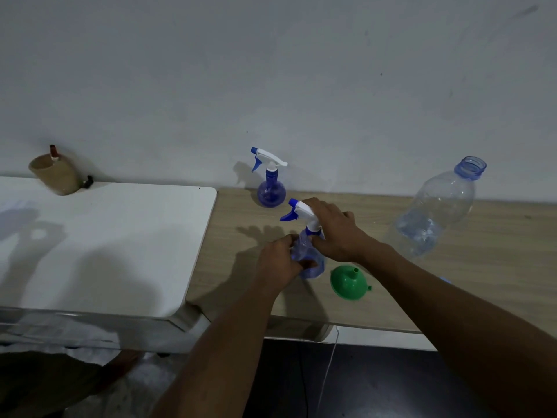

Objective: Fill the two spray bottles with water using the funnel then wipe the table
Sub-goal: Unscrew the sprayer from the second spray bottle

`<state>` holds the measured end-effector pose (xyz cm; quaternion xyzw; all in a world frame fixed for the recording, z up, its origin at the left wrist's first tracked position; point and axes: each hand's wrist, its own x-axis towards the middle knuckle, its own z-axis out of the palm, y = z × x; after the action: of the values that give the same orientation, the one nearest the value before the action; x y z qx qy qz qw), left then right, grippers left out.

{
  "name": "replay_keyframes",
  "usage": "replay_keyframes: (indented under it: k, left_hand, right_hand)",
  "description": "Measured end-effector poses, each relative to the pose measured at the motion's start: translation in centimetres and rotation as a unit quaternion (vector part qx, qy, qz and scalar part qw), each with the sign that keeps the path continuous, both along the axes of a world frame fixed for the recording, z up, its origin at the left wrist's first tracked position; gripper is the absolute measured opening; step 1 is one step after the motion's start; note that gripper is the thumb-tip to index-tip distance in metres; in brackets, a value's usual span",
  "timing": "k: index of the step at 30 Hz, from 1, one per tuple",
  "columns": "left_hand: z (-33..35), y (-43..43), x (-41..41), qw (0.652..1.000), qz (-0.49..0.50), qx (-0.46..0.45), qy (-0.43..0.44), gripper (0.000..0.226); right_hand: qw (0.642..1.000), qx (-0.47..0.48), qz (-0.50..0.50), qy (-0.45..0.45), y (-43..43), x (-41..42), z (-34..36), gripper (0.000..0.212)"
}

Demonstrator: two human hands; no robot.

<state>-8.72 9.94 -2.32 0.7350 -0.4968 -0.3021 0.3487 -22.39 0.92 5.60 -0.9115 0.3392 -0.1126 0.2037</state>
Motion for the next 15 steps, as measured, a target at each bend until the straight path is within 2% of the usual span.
replay_keyframes:
  k: [3,5,7,9,11,13,15]
  left_hand:
    - [0.04,-0.17,-0.12,1.000,-0.008,0.013,0.001,0.053]
    - [0.07,-0.16,-0.23,1.000,-0.013,0.010,0.012,0.049]
    - [0.06,-0.10,-0.21,1.000,-0.012,0.011,0.016,0.049]
    - [0.19,0.01,-0.13,1.000,-0.004,0.014,0.017,0.051]
    - [0.40,0.02,-0.21,1.000,-0.007,0.020,0.013,0.055]
    - [0.35,0.02,-0.41,1.000,-0.010,0.021,0.007,0.051]
    - [0.10,0.03,-0.36,1.000,0.004,0.008,0.010,0.048]
  right_hand:
    - [0.998,-0.051,-0.019,0.020,-0.30,-0.31,0.00,0.070]
    - [0.996,-0.074,-0.034,0.032,-0.05,-0.04,-0.13,0.063]
    - [0.999,-0.031,-0.018,0.007,0.10,0.17,-0.14,0.059]
    - [1.000,0.009,-0.003,-0.001,0.18,0.01,0.19,0.066]
    - [1.000,-0.005,-0.015,0.009,-0.01,-0.24,0.27,0.074]
    - [0.999,-0.032,-0.030,0.019,0.08,-0.21,0.22,0.069]
    - [1.000,-0.001,-0.024,0.008,0.12,-0.10,0.38,0.061]
